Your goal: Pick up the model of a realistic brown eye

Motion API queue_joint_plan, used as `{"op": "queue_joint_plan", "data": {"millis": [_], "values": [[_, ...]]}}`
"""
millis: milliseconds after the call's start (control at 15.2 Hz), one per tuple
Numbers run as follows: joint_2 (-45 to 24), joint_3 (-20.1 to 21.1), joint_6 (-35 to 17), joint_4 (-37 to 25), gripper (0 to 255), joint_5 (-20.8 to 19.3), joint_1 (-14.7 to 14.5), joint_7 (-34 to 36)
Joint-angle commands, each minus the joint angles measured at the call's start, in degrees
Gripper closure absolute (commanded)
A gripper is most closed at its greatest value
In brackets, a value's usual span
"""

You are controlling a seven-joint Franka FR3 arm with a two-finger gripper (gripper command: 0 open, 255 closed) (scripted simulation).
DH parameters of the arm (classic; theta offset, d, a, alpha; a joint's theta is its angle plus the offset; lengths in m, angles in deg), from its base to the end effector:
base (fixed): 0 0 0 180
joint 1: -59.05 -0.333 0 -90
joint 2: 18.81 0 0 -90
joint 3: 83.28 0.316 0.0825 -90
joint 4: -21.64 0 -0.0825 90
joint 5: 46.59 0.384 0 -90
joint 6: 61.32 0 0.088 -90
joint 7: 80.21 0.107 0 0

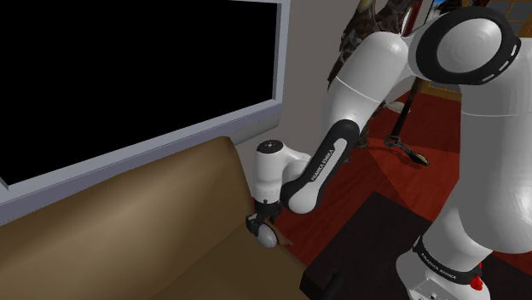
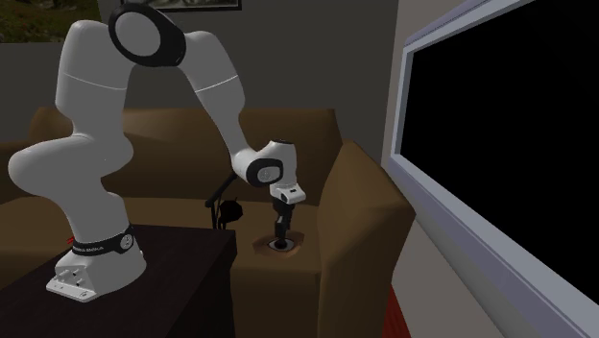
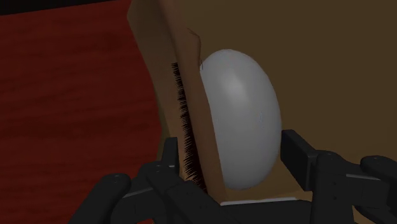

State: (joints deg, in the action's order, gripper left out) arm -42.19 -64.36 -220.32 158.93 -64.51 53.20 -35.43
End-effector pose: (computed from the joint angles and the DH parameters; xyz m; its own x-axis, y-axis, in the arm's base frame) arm 0.4380 0.2283 0.1580 0.9966 -0.0822 -0.0025 -0.0822 -0.9964 -0.0196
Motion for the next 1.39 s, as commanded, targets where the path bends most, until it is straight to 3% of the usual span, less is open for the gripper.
{"op": "queue_joint_plan", "data": {"millis": [0,528,1320], "values": [[-0.3,-0.2,-0.1,-0.1,255,-0.2,-0.1,0.1],[-0.2,-0.1,-0.1,0.0,255,-0.1,-0.1,0.1],[9.6,6.1,7.6,1.6,255,8.0,4.5,-5.7]]}}
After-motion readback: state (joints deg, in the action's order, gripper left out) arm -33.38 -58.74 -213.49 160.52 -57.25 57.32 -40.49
